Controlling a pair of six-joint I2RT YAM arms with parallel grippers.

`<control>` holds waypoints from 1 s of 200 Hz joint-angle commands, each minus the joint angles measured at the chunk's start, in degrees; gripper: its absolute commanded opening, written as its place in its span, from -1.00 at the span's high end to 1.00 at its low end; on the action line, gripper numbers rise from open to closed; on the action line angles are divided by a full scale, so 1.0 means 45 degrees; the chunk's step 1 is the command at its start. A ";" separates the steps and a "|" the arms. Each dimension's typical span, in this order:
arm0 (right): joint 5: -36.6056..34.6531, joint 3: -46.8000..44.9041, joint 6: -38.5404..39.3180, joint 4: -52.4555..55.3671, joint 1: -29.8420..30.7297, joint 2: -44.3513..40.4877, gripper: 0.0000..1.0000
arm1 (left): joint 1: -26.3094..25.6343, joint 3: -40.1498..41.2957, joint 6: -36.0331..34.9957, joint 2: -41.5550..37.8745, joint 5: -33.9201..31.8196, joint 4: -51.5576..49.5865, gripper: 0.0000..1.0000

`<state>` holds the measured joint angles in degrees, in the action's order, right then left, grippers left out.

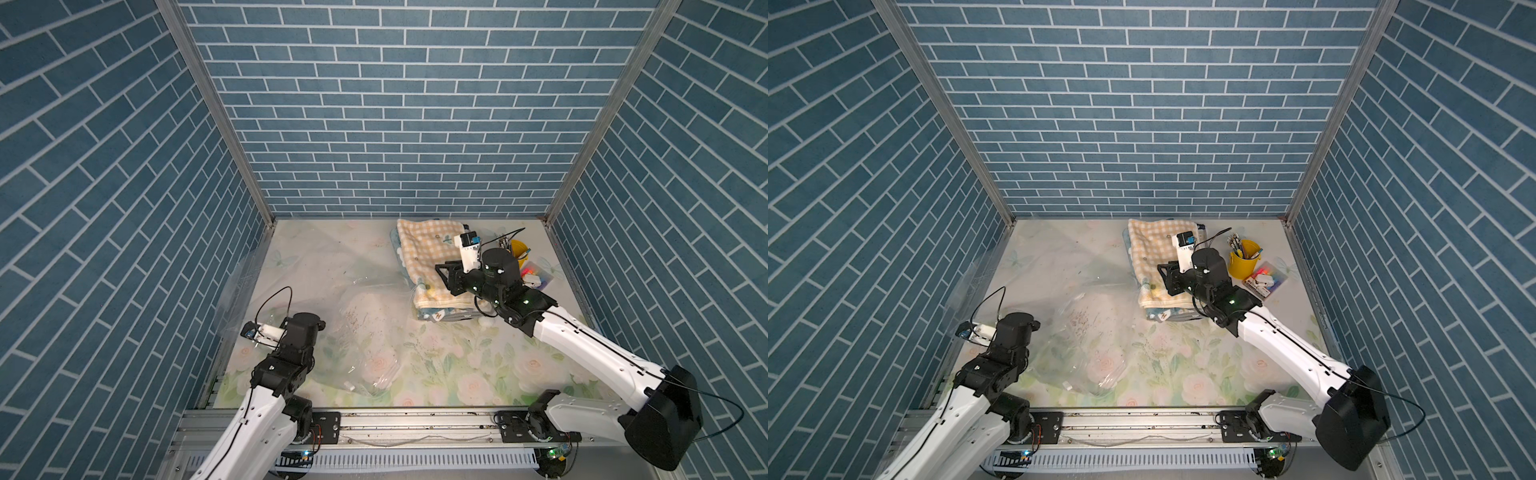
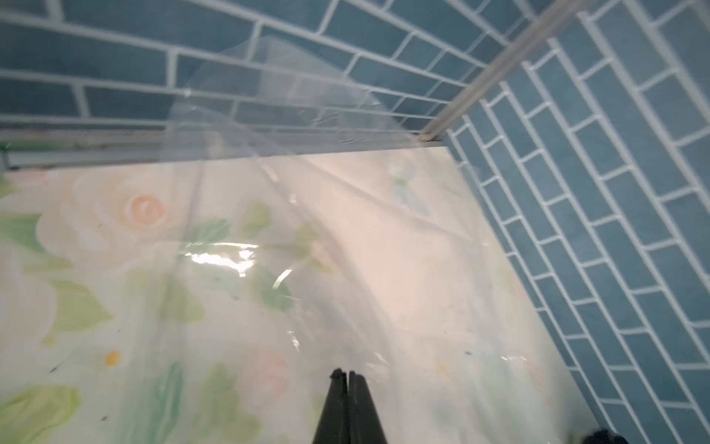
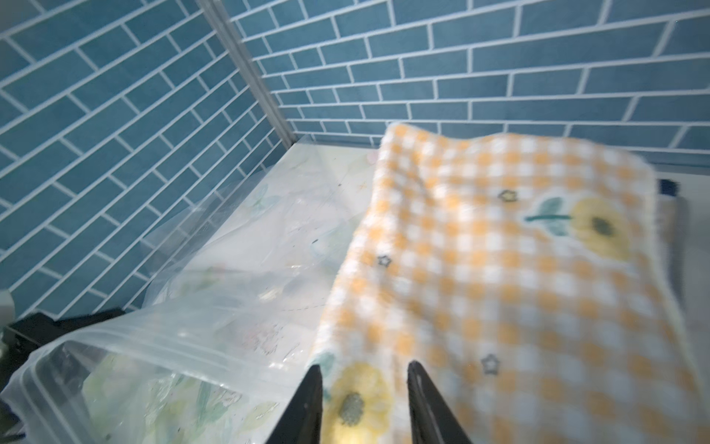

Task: Take the blanket out of the vacuum bag
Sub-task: Adjust the vacuum bag at the center of the board, then reset both arms

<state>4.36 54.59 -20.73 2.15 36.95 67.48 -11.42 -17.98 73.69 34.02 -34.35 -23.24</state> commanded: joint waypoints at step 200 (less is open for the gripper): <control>-0.5033 -0.2707 -0.0597 0.1302 -0.2960 -0.5637 -0.07 | 0.0549 -0.4111 -0.7456 0.6431 0.3013 0.7448 0.25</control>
<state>-11.42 44.82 -23.22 8.58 24.03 44.91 -6.50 -36.64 46.72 73.89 -10.31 20.36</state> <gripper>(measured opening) 0.526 0.207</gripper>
